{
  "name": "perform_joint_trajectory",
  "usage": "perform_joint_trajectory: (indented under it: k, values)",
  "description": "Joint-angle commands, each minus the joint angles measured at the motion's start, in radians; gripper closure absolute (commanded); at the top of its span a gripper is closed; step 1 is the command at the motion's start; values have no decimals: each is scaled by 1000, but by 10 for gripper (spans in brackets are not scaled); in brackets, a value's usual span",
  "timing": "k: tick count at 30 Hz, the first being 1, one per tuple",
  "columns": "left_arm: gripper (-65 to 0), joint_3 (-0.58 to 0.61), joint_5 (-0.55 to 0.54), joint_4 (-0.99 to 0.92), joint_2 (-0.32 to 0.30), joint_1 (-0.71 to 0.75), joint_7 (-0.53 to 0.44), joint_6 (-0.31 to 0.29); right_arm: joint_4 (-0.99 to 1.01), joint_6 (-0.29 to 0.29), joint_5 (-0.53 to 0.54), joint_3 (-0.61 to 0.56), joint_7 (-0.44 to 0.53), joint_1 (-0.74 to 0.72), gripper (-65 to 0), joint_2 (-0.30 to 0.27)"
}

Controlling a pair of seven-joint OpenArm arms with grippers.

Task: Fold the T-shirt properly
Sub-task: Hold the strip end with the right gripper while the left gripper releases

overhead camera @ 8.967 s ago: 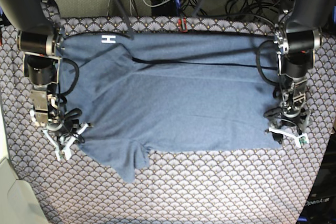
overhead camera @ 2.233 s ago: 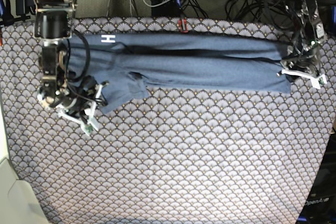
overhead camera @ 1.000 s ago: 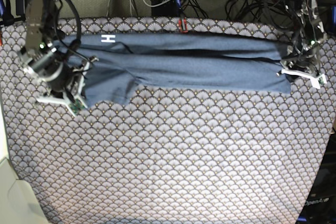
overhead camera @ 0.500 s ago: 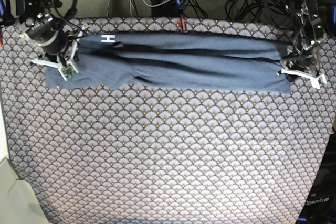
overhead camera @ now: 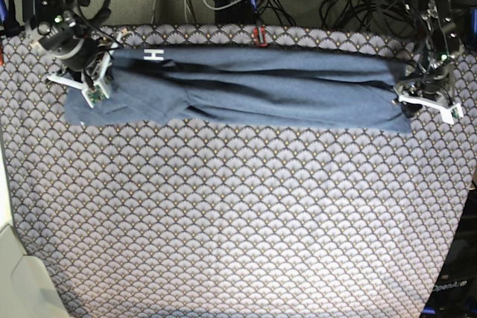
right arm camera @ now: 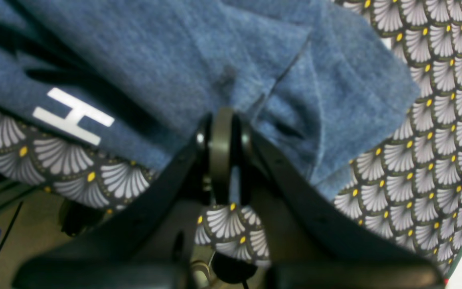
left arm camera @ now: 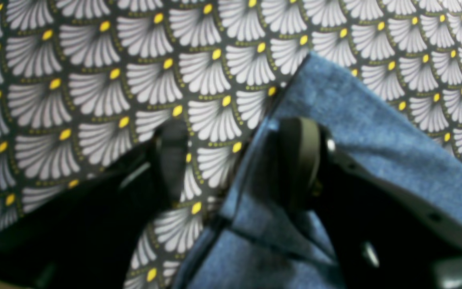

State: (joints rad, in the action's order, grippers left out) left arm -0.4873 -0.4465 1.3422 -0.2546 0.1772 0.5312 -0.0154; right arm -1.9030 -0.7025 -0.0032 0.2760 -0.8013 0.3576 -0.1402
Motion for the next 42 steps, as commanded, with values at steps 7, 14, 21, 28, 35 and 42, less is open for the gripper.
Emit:
perform_joint_trajectory:
  k: [7,14,21,28,35,42]
  values:
    - [-349,2,4,-8,-1,14,60,10,-13,4,2,4,13,-5,0,-6]
    - [-347,2,2,-8,19,15,60,9,-13,4,2,4,13,-2,0,-6]
    - [-292,85,2,-8,19,15,56,9,-13,4,2,2,13,-4,0,-6]
    - [-238,123,2,-3,41,18,59,9,-13,4,2,1,13,-5,0,-6]
    - [-238,128,2,3,59,51,59,9,-13,4,2,1,13,-7,0,-6]
    - [-234,128,2,3,68,58,59,9,-14,4,2,-27,12,-7,0,-6]
